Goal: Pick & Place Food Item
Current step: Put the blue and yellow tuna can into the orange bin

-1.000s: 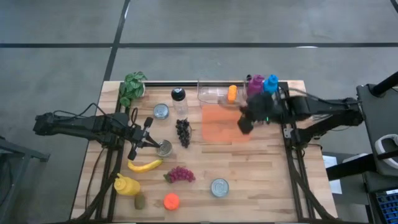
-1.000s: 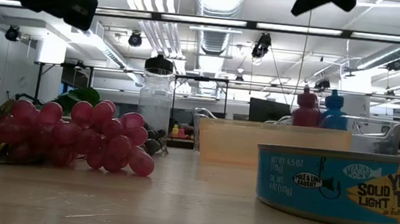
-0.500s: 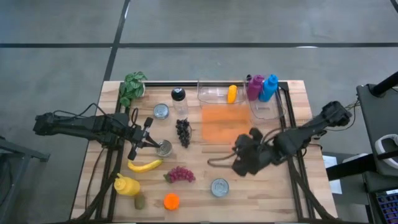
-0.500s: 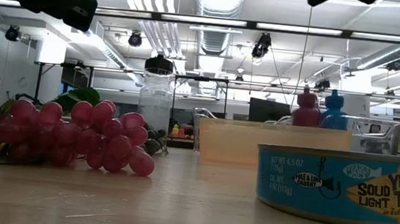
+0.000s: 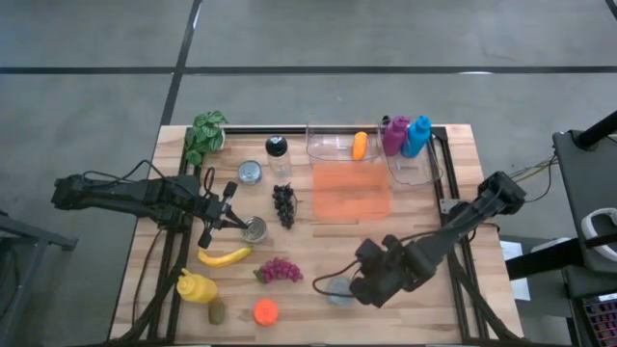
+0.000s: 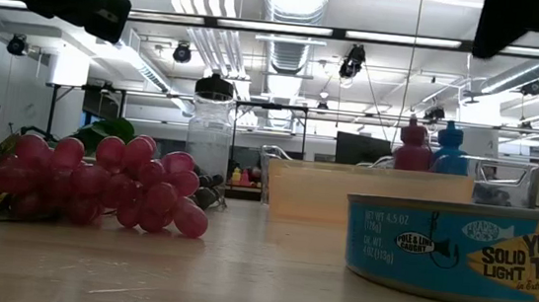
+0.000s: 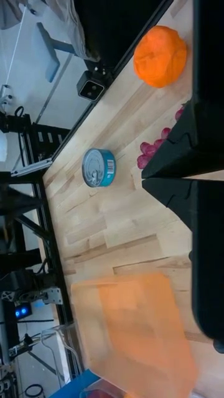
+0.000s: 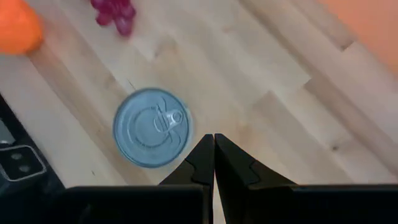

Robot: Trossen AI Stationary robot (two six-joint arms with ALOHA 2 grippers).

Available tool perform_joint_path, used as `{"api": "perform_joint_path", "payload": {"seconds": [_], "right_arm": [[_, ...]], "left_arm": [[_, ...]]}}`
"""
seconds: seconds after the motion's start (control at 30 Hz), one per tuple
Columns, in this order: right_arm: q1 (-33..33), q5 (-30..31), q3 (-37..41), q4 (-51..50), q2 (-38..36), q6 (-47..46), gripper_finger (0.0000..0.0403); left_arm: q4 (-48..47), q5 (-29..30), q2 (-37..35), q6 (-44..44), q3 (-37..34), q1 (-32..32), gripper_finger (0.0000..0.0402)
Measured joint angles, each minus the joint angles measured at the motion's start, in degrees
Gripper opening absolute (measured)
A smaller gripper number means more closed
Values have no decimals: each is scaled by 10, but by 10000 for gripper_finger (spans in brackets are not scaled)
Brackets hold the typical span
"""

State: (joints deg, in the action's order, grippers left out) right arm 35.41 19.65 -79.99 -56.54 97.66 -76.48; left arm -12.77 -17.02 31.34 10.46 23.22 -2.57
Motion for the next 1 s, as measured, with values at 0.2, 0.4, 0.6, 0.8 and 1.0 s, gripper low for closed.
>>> {"api": "perform_joint_path", "payload": {"seconds": [0.2,0.4,0.6,0.8,1.0], "right_arm": [[0,-30,-19,4,38,0,8],[-1,-35,-35,27,63,-22,8],[-1,-48,-38,36,85,-30,8],[-2,-48,-37,58,102,-31,8],[-3,-51,-35,64,131,-41,8]], "left_arm": [[0,0,0,0,0,0,6],[-5,0,0,0,0,0,6],[-4,0,0,0,0,0,6],[-5,0,0,0,0,0,6],[-6,0,0,0,0,0,6]]}}
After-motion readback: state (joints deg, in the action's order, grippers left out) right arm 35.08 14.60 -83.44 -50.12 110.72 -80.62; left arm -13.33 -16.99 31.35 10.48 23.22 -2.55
